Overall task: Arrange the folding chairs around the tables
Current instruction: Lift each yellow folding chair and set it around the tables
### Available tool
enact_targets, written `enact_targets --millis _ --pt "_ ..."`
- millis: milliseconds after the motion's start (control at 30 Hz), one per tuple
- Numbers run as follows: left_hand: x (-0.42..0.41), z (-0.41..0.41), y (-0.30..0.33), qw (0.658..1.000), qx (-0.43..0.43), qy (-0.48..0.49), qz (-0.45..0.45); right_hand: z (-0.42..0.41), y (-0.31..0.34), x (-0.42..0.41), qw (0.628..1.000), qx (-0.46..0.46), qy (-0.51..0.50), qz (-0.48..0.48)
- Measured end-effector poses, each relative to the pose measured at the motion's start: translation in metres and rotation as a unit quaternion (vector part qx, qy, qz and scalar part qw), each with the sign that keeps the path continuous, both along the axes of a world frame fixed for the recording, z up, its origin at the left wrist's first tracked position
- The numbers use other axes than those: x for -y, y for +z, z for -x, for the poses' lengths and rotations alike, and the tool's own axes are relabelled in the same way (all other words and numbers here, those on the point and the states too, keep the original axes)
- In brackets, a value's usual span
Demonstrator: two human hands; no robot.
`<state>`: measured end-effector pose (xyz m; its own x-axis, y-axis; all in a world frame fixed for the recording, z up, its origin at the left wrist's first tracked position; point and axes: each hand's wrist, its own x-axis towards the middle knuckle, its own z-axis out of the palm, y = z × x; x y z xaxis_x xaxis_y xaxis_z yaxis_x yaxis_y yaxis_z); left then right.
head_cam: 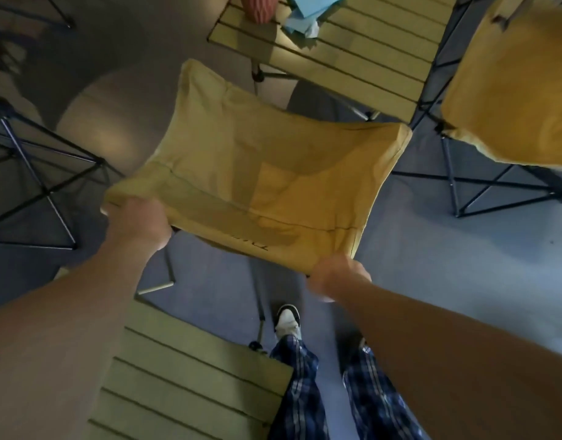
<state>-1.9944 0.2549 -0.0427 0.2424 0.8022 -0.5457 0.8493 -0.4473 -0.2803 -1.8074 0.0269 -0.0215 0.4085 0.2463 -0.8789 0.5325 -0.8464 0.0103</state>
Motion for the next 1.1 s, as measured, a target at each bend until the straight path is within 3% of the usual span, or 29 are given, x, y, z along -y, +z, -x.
enact_targets --millis 300,467,667,833,967,1033,1100 --pt "-0.020 0.005 0.009 0.999 -0.038 -0.035 -0.016 0.006 0.000 -0.012 0.999 -0.002 -0.005 -0.038" --pt "-0.015 -0.005 0.013 0.995 -0.095 -0.016 0.027 0.007 -0.003 -0.008 0.997 0.011 -0.046 -0.055" --pt "0.014 -0.035 0.019 0.997 -0.042 -0.054 0.040 0.010 -0.001 -0.013 1.000 0.006 -0.019 -0.021" --pt "0.029 -0.068 0.028 0.991 -0.028 -0.076 0.102 0.002 0.004 -0.015 0.999 -0.042 0.029 -0.018" --pt "0.045 -0.098 0.027 0.970 -0.045 -0.109 0.211 -0.010 0.016 -0.005 0.991 -0.105 0.075 -0.040" --pt "0.049 -0.110 0.004 0.961 -0.029 -0.112 0.250 -0.013 0.023 -0.002 0.982 -0.147 0.102 -0.051" --pt "0.075 -0.141 0.024 0.953 -0.001 -0.135 0.269 -0.021 0.029 0.007 0.975 -0.174 0.119 -0.074"
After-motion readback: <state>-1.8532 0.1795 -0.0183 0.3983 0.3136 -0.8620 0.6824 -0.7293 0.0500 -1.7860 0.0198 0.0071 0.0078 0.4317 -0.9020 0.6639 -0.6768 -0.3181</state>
